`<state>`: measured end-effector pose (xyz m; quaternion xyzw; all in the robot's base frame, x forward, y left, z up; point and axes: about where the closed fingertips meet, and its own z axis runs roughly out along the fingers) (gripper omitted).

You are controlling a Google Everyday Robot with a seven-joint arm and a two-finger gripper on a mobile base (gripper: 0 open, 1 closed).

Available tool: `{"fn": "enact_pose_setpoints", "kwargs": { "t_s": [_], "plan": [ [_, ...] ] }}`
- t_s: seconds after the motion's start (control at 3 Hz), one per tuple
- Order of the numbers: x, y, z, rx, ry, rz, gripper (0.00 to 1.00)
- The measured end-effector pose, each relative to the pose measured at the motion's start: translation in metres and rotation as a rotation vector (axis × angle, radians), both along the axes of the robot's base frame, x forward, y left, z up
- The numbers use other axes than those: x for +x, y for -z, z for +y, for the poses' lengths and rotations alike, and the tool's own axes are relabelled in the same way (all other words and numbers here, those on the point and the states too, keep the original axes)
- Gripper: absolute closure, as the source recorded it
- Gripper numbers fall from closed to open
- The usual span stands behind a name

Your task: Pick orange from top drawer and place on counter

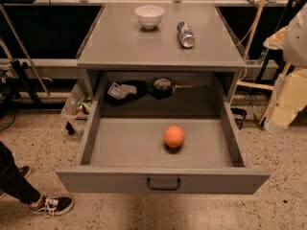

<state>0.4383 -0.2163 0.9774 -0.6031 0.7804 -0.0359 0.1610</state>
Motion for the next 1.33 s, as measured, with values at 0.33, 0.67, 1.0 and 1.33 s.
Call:
{"fn": "enact_pose_setpoints", "kwargs": {
  "t_s": [0.33, 0.67, 1.0, 1.33],
  "plan": [
    [0.000, 0.000, 0.000, 0.000, 0.000, 0.000, 0.00],
    [0.011, 0.005, 0.004, 0.008, -0.008, 0.004, 0.00],
    [0.032, 0.052, 0.003, 0.050, -0.016, 0.096, 0.00],
    [0.040, 0.105, -0.002, 0.070, -0.023, 0.210, 0.00]
  ]
}}
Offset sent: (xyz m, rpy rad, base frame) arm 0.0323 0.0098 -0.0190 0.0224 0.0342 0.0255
